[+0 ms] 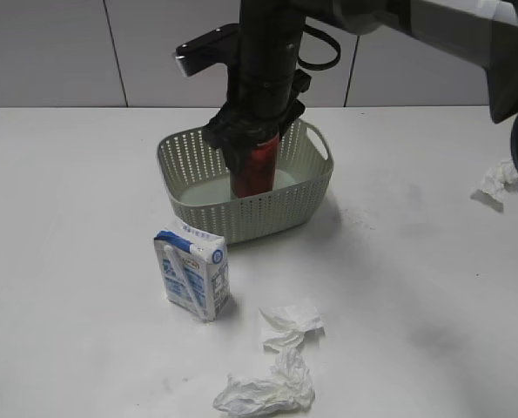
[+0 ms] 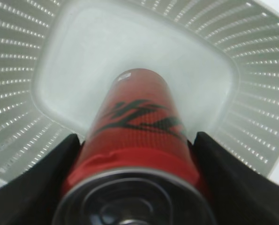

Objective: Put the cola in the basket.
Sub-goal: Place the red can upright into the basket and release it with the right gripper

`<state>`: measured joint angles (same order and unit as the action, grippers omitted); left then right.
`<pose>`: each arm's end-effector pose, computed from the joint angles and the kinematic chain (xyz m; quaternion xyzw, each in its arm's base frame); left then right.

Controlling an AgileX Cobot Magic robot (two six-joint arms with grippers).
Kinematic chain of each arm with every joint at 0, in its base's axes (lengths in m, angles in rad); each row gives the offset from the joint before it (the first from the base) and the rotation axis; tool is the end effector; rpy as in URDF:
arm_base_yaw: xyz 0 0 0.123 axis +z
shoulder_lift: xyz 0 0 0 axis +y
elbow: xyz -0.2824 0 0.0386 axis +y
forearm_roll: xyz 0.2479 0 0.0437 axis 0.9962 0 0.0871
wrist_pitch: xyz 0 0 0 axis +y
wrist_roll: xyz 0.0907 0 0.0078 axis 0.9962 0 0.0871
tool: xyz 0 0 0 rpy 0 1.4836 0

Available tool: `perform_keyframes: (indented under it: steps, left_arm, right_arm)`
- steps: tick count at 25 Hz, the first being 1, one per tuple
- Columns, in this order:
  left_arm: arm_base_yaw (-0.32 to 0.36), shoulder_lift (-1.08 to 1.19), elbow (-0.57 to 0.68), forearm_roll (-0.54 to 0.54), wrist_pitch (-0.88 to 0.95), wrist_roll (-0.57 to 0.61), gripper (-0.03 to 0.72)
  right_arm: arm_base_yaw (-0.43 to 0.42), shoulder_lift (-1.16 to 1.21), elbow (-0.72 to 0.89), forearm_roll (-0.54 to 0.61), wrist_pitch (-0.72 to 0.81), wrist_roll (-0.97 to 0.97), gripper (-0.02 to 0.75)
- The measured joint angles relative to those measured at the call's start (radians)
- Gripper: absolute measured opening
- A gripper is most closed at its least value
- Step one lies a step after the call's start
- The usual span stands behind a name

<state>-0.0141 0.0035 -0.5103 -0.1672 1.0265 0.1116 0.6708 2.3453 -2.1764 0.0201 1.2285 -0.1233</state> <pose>-0.0049 -0.0129 0.2837 0.0548 0.8376 -0.0572 0.5405 0.3907 0.3122 0.2113 -0.3815 0.9152 0.0446 0.1224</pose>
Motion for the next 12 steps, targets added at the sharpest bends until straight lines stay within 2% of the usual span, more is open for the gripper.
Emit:
perform_keyframes:
  steps: [12]
  left_arm:
    - [0.000, 0.000, 0.000, 0.000, 0.000, 0.000, 0.231]
  right_arm:
    - [0.000, 0.011, -0.001, 0.031, -0.004, -0.012, 0.524]
